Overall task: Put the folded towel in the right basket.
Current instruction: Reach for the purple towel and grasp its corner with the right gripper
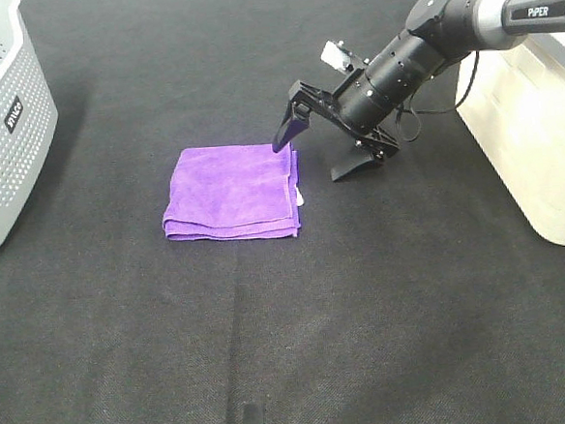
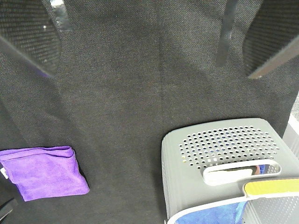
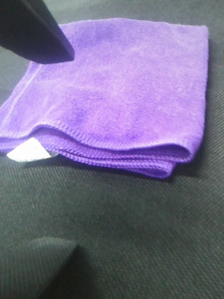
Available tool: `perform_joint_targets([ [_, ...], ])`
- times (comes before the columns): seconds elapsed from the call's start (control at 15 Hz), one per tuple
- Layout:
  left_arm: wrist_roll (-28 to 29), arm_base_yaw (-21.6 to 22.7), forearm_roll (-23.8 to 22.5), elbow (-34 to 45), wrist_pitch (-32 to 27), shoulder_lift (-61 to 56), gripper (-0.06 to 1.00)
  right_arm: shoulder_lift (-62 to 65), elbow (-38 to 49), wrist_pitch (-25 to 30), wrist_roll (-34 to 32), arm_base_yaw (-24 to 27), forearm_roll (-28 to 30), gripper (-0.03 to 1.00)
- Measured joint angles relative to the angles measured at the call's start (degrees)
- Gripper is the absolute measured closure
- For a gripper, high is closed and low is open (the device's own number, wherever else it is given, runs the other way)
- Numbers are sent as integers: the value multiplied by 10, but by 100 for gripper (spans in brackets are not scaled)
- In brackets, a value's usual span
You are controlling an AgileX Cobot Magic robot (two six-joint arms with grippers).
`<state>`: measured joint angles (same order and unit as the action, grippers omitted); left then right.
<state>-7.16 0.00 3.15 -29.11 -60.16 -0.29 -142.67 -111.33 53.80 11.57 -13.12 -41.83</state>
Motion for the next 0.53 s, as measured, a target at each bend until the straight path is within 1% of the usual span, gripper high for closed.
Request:
perform_joint_targets([
  [0.2,0,0,0,0,0,0,-5,-14,-6,-3,-2,-3,-25,6],
  [0.33,0,0,0,0,0,0,-5,-27,-9,-20,-2,-22,-55,8],
  [0.4,0,0,0,0,0,0,-5,-27,-9,-20,-2,-22,-55,8],
  [0.47,0,0,0,0,0,0,-5,-35,-13,-36,-2,-40,-72,10],
  [0.53,0,0,0,0,0,0,-5,-46,-14,-66,2,-76,-103,18],
])
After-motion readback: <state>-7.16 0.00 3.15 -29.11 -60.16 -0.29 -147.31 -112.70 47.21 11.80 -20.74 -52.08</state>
